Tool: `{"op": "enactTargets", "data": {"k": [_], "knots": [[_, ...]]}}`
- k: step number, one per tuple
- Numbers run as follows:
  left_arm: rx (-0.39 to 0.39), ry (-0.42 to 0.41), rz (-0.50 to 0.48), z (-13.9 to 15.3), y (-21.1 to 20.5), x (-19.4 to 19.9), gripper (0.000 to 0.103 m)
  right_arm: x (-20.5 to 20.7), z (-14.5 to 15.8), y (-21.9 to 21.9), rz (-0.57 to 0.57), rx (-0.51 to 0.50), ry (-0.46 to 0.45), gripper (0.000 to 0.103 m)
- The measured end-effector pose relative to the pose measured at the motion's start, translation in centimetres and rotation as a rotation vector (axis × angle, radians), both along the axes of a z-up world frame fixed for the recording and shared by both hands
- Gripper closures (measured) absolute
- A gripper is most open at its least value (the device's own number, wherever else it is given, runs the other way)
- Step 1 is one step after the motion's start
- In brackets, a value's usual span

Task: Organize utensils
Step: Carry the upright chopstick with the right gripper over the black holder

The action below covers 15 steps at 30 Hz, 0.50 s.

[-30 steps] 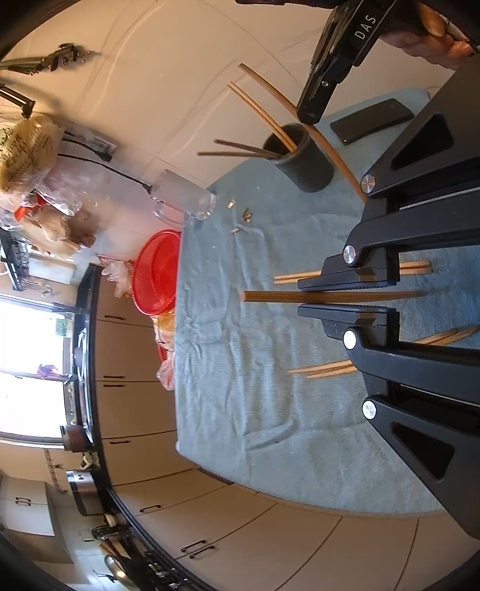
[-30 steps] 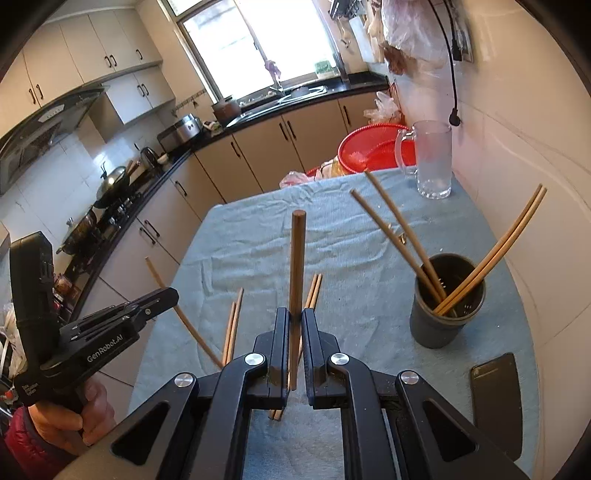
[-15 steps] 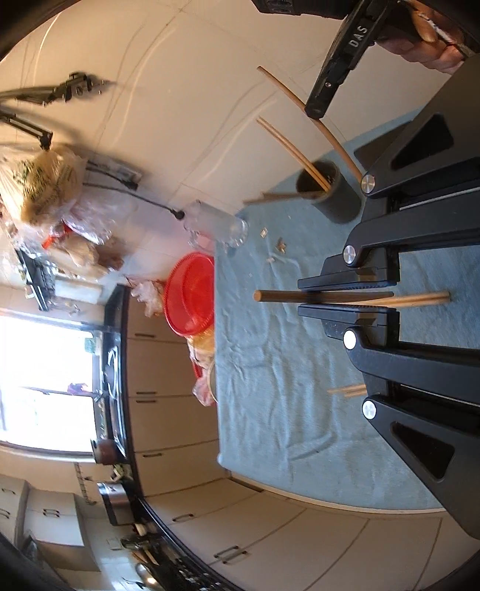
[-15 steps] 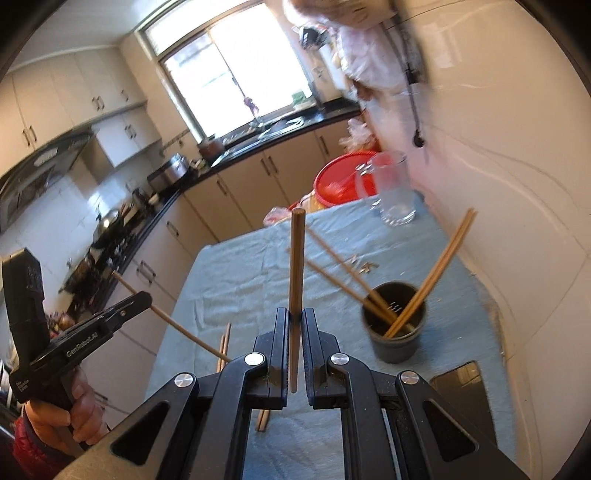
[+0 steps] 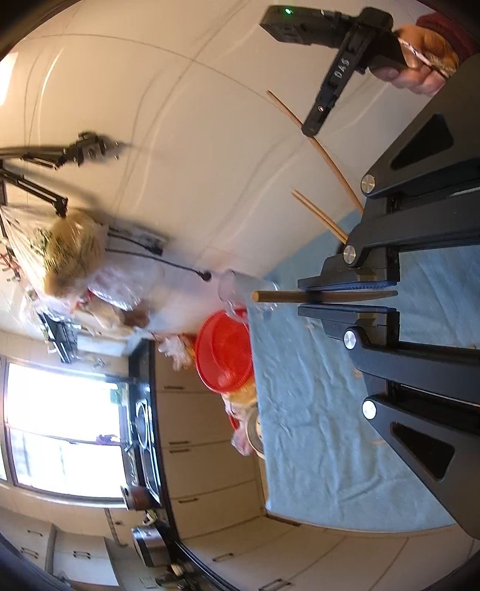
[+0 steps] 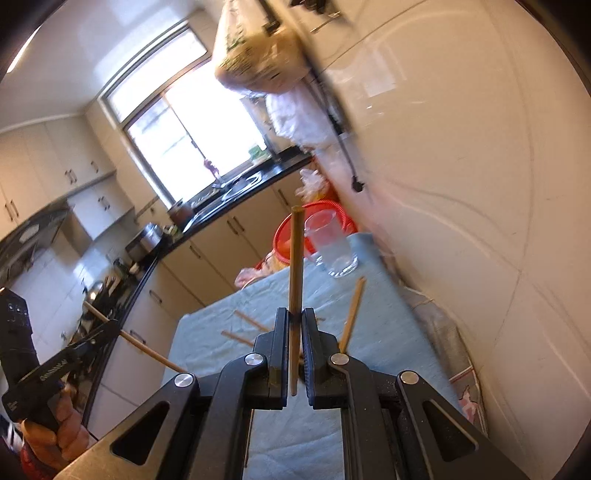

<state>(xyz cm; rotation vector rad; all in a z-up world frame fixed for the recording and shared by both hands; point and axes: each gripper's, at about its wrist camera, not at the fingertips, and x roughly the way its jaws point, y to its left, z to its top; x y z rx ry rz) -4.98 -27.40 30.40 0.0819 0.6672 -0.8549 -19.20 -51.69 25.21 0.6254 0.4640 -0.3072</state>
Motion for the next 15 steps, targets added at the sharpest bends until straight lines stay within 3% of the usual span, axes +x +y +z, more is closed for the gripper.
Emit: {"op": "enactTargets", "data": {"k": [8,15], "knots": [[-0.014,0.004,-0.045,1.3,-4.6,-0.1,0.097,-0.6,-0.1,-3.1,-0.055,0.031,-0.014,0.096],[0.024,0.048,-0.037,-0.9,-8.2,1.1,0.097,1.5,-1.4,-4.8,-0.043,0.044,0.015,0.096]]}}
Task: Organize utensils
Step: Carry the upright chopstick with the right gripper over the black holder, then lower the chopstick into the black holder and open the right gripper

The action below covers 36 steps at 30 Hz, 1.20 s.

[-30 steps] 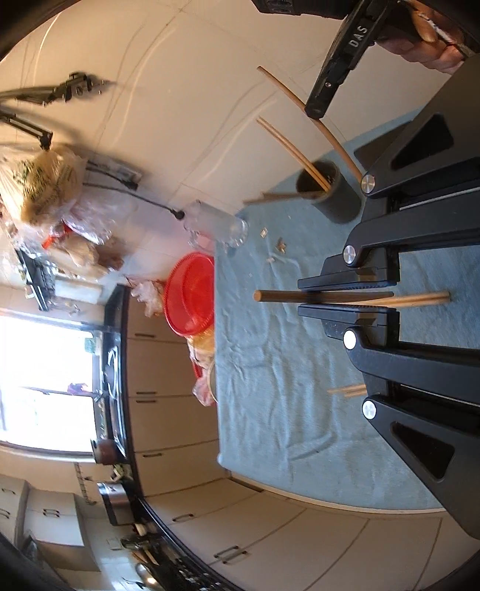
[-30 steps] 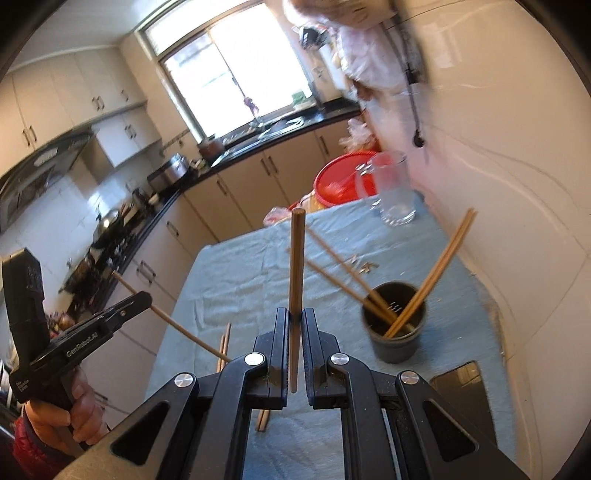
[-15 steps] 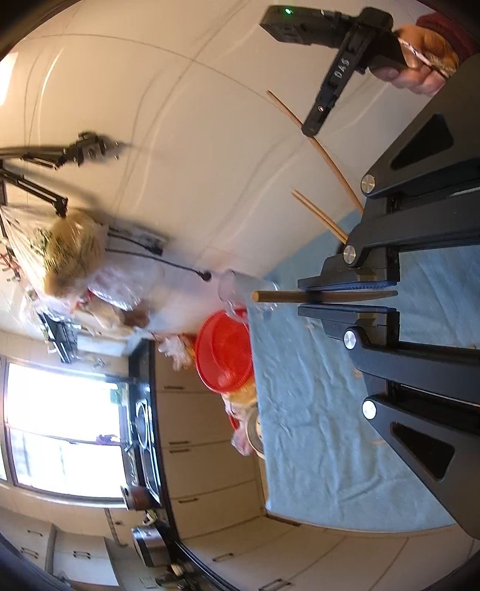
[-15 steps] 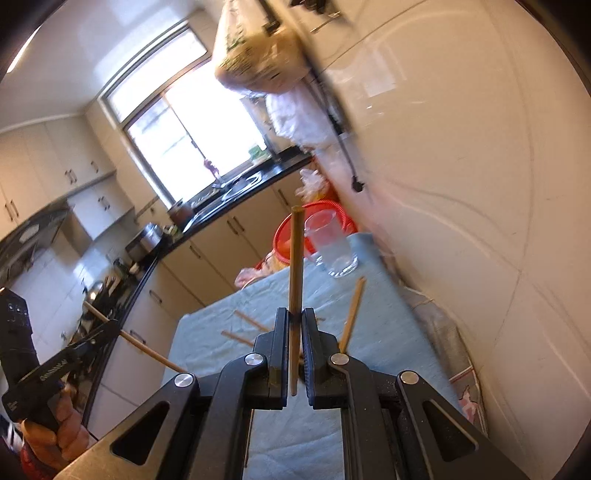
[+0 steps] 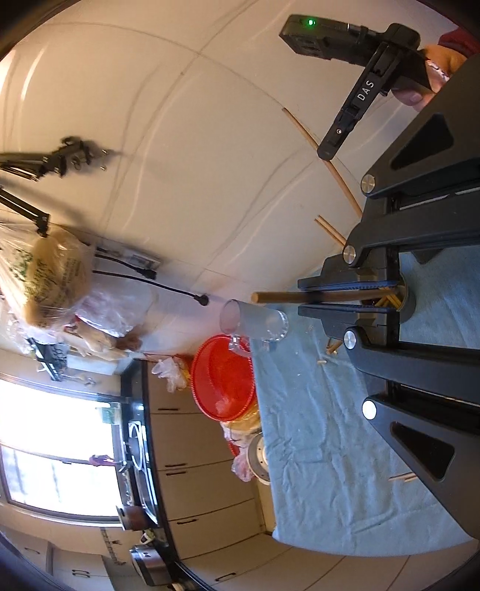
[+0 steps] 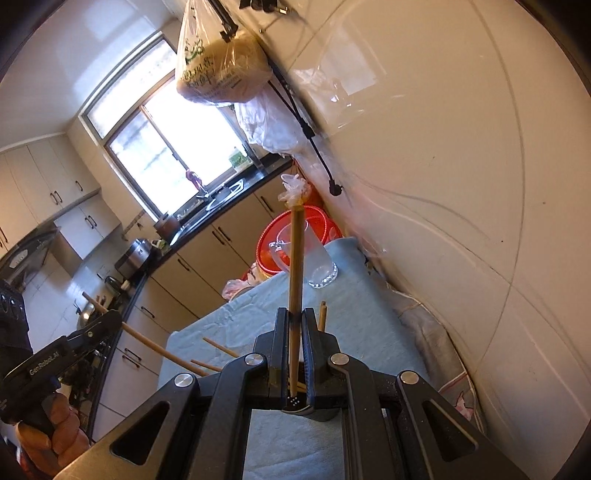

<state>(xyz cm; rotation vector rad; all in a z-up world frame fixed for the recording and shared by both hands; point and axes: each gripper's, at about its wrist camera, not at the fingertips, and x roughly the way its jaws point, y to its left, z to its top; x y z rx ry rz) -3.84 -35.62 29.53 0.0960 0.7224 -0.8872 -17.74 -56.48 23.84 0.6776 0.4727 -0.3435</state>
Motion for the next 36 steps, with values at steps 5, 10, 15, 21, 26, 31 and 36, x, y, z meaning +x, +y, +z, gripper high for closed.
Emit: {"op": "enactTargets", "data": {"k": [5,10,15,21,26,31,36], "knots": [[0.051,0.019,-0.008,-2.4,-1.6,0.0,0.097,1.6,-1.6,-0.5,0.022,0.006,0.046,0.096],[0.092,0.035,-0.008,-4.4,-2.5,0.2,0.097,2.8,-3.6,-0.4,0.038,0.008,0.094,0.096],[0.128,0.042,-0.006,-5.9,-3.2,0.4,0.097,4.0,-5.5,-0.1,0.063,0.008,0.137,0.096],[0.167,0.047,0.005,-7.4,-3.7,0.8,0.097,5.6,-7.6,-0.2,0.084,0.021,0.185,0.096],[0.185,0.043,0.018,-7.8,-3.9,1.3,0.097,6.1,-7.8,-0.4,0.085,0.014,0.194,0.095],[0.167,0.048,0.039,-7.2,-3.5,1.7,0.089,5.6,-6.7,-0.2,0.077,-0.005,0.182,0.087],[0.131,0.023,0.060,-5.6,-2.4,1.5,0.075,4.2,-4.8,-0.1,0.053,-0.026,0.145,0.084]]}}
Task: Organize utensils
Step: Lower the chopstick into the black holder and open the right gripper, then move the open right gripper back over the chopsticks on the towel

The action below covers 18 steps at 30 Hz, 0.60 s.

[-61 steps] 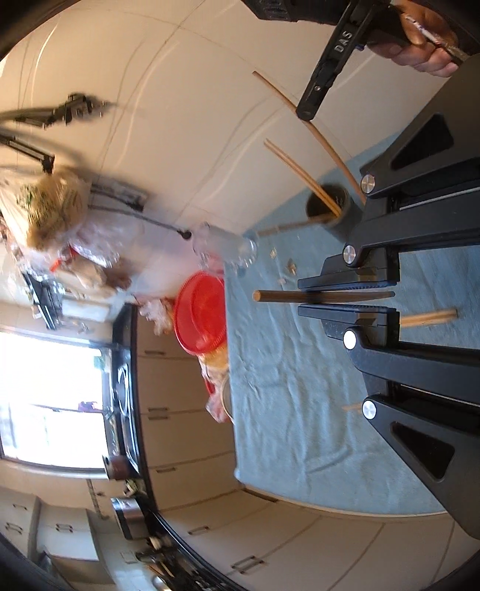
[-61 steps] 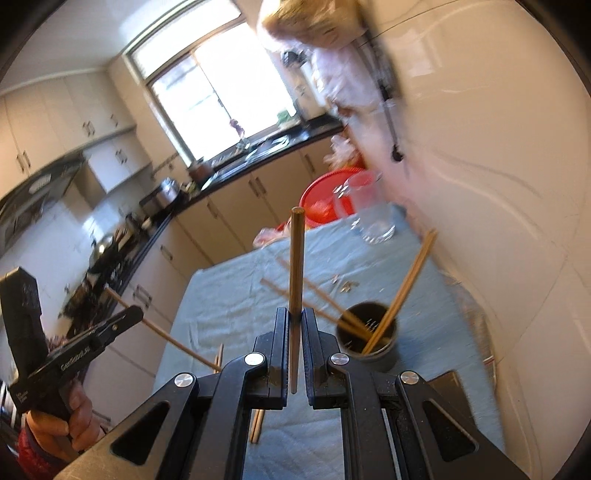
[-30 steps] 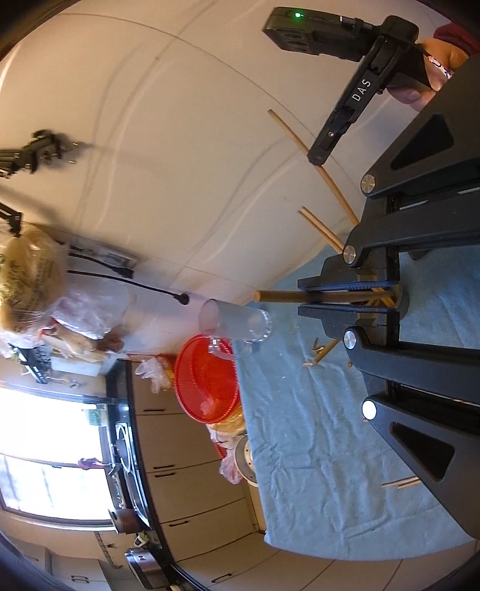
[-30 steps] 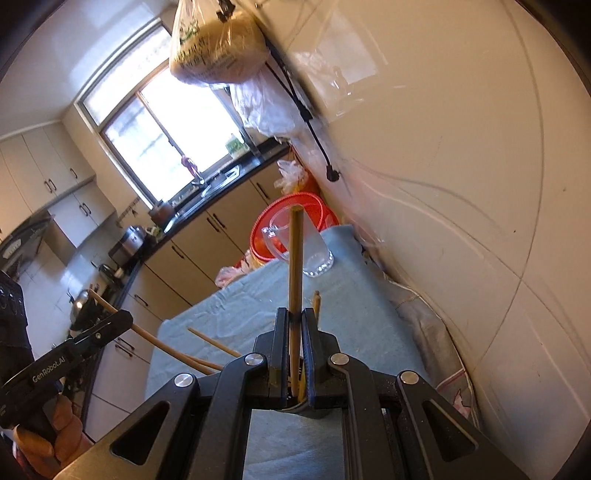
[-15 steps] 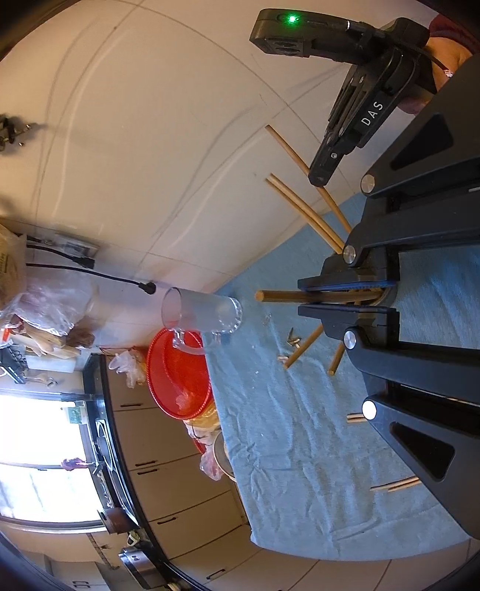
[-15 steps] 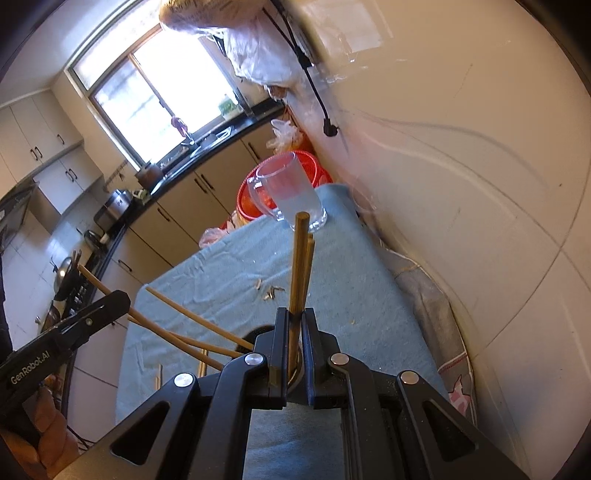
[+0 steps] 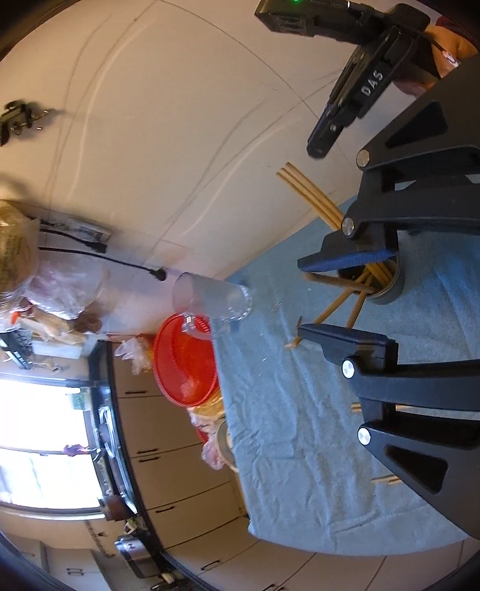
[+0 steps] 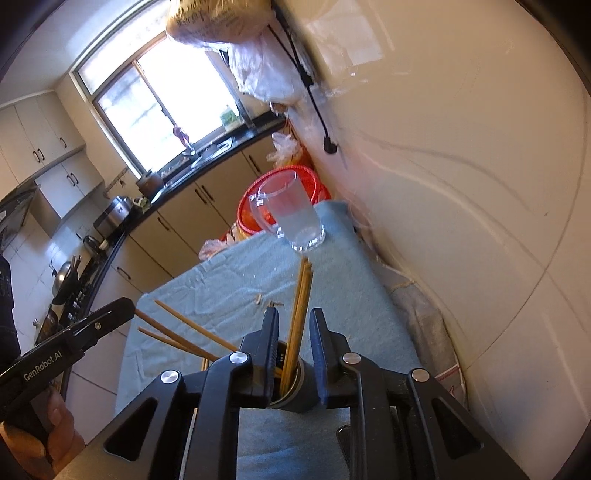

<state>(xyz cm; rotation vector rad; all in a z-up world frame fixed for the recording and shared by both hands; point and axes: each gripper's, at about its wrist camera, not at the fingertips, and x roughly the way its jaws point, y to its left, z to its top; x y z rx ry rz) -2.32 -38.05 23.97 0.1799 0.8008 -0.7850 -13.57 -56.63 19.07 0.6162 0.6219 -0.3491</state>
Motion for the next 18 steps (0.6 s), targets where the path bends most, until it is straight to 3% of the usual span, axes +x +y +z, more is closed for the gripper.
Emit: {"op": "enactTargets", "data": {"k": [6,10,18], "knots": [[-0.073,-0.051,0.046,2.9,3.0,-0.3,0.059,-1.4,2.4,1.2,0.003,-0.024,-0.047,0.084],[-0.099,-0.081,0.097,4.0,5.7,-0.2,0.053,-1.6,3.2,2.8,0.035,-0.027,-0.060,0.073],[-0.113,-0.073,0.232,3.8,12.3,1.4,0.052,-1.1,3.3,6.8,0.134,-0.014,-0.058,0.067]]}}
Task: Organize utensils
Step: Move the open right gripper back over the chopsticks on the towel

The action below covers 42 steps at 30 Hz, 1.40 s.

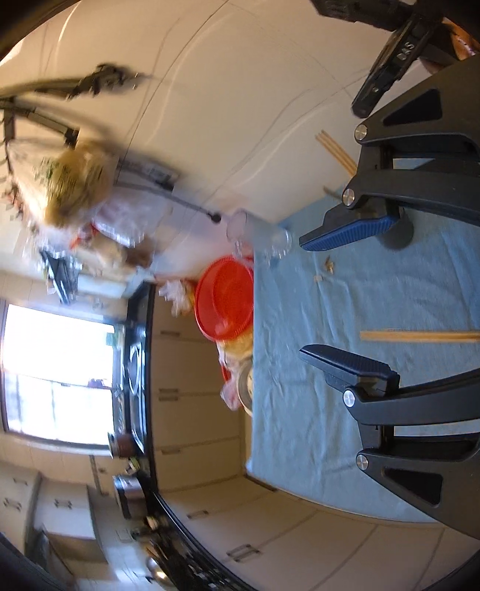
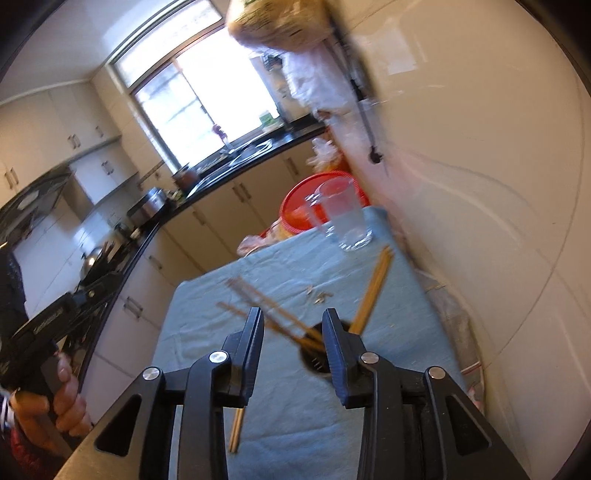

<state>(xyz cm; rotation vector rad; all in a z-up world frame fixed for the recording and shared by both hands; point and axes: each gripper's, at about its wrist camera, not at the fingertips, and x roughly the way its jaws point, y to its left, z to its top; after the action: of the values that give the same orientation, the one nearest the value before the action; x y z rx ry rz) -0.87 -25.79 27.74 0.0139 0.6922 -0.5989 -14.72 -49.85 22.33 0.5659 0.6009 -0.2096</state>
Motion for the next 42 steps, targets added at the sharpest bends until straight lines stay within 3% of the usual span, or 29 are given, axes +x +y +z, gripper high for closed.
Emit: {"op": "enactTargets", "data": {"k": [8,21,25,28,31,34,42], "knots": [[0.017,0.093,0.112,-3.4,5.8,1.5,0.052,2.5,-1.7,5.4,0.153,-0.014,0.065,0.067],[0.069,0.204,0.188,-8.4,12.2,1.9,0.052,7.0,-5.0,10.6,0.277,-0.023,0.171,0.066],[0.089,0.241,0.201,-9.8,13.6,2.4,0.050,8.3,-6.1,12.0,0.298,-0.032,0.199,0.050],[0.105,0.261,0.223,-11.0,14.7,2.6,0.040,9.2,-6.8,12.8,0.304,-0.040,0.225,0.036],[0.132,0.271,0.238,-12.0,15.5,2.8,0.036,10.1,-7.7,13.6,0.304,-0.046,0.244,0.032],[0.163,0.283,0.263,-13.2,16.4,3.0,0.028,10.9,-8.9,14.2,0.302,-0.050,0.275,0.020],[0.216,0.350,0.313,-16.7,18.5,3.9,0.026,12.8,-11.8,15.7,0.288,-0.091,0.355,0.015]]}}
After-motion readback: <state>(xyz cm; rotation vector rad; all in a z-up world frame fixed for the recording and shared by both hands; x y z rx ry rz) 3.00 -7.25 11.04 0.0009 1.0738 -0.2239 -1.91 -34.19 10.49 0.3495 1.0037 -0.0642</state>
